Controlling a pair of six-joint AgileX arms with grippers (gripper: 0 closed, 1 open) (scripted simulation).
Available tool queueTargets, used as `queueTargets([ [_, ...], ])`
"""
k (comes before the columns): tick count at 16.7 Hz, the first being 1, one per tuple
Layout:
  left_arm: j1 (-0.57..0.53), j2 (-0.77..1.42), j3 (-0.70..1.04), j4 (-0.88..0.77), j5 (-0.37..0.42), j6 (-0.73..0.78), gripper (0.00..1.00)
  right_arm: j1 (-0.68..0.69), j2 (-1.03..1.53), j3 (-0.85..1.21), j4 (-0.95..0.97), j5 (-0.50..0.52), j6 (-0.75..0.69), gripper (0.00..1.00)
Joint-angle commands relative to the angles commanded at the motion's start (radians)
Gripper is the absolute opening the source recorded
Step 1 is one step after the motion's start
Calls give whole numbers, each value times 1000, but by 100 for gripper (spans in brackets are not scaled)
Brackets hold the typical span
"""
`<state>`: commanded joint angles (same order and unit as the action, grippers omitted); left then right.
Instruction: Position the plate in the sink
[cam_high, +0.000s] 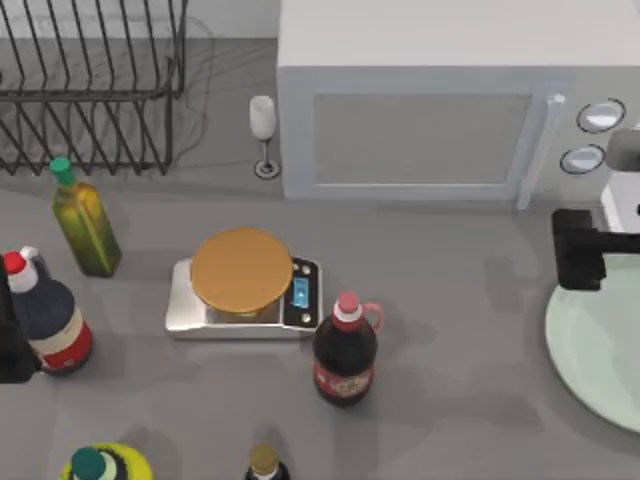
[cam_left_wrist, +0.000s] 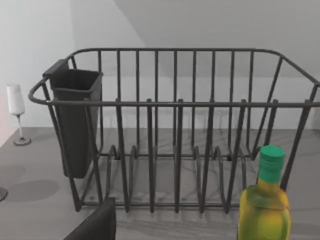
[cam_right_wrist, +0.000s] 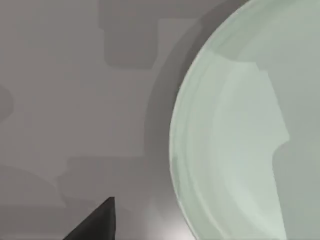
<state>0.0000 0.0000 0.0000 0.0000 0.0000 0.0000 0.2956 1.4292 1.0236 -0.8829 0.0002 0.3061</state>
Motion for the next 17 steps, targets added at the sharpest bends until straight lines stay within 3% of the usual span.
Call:
queueTargets([
  [7,0,0,0,0,0,0,100,63,310,218,-188,0,65,100],
  [13,0,0,0,0,0,0,100,59,311,214,-184,0,65,100],
  [17,0,0,0,0,0,0,100,61,364,148,-72,0,67,100],
])
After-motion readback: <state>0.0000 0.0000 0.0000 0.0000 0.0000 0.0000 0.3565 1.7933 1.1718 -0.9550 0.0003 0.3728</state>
